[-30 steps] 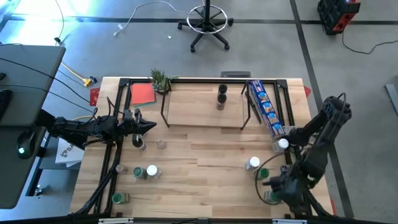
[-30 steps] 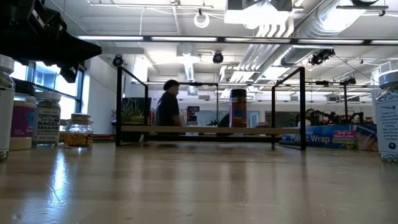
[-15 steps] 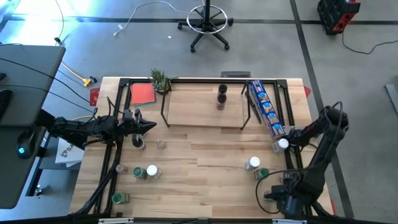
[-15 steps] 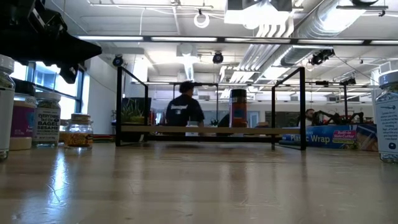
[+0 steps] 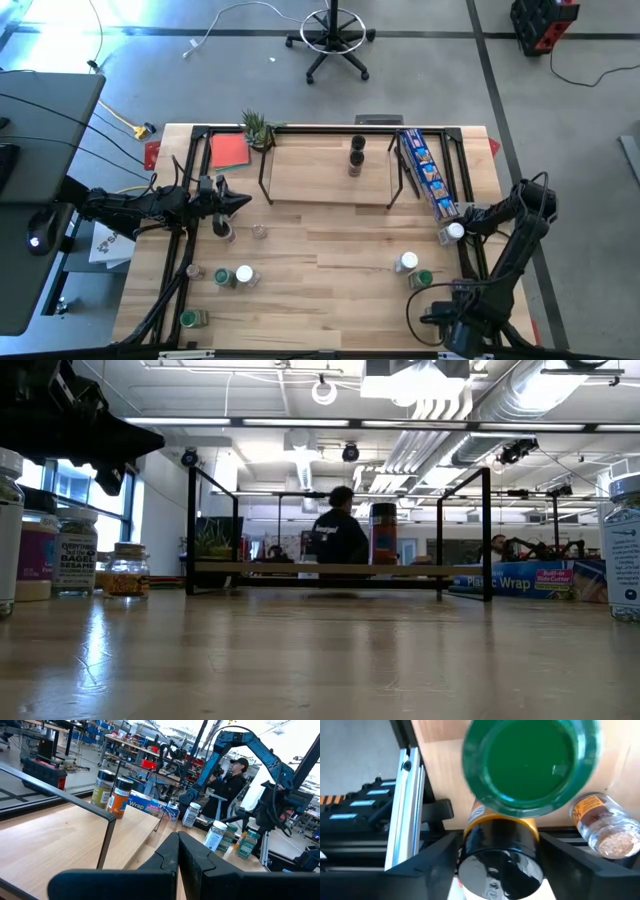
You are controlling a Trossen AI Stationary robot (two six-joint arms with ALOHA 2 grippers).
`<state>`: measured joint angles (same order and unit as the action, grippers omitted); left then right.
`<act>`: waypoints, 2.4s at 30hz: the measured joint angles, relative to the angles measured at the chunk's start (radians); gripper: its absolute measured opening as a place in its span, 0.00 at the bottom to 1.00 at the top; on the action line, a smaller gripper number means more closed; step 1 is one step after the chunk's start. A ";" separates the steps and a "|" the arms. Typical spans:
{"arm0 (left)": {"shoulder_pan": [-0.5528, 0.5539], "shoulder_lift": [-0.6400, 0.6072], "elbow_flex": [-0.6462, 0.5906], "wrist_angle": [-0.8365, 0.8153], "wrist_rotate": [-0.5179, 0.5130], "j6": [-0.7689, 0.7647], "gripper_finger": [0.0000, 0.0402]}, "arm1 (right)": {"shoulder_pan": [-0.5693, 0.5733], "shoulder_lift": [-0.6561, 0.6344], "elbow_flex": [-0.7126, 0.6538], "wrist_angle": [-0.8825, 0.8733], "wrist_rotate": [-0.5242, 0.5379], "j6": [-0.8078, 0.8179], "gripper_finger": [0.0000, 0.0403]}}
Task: Shelf spices
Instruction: Put the black seasoning bottle on the shelf aligned with the other black seasoning bottles
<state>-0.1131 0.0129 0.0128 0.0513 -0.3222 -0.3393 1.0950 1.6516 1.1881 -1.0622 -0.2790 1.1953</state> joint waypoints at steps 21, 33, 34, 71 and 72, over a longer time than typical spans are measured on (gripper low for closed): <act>0.000 0.000 0.000 0.003 -0.013 0.000 0.00 | -0.207 -0.348 0.018 -0.388 -0.149 0.224 0.48; 0.000 0.000 0.000 0.003 -0.030 0.001 0.00 | -0.716 -0.431 0.170 -0.510 -0.049 0.060 0.48; 0.000 0.000 0.000 0.003 -0.028 0.001 0.00 | -0.753 -0.418 0.196 -0.516 -0.040 0.042 0.48; 0.000 0.000 0.000 0.005 -0.052 0.001 0.00 | -1.346 0.360 0.754 -0.464 0.306 -1.076 0.55; 0.000 0.000 0.000 0.005 -0.052 0.001 0.00 | -1.351 0.360 0.754 -0.464 0.306 -1.070 0.55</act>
<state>-0.1129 0.0132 0.0128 0.0566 -0.3740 -0.3380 -0.2563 2.0121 1.9419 -1.5265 0.0265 0.1251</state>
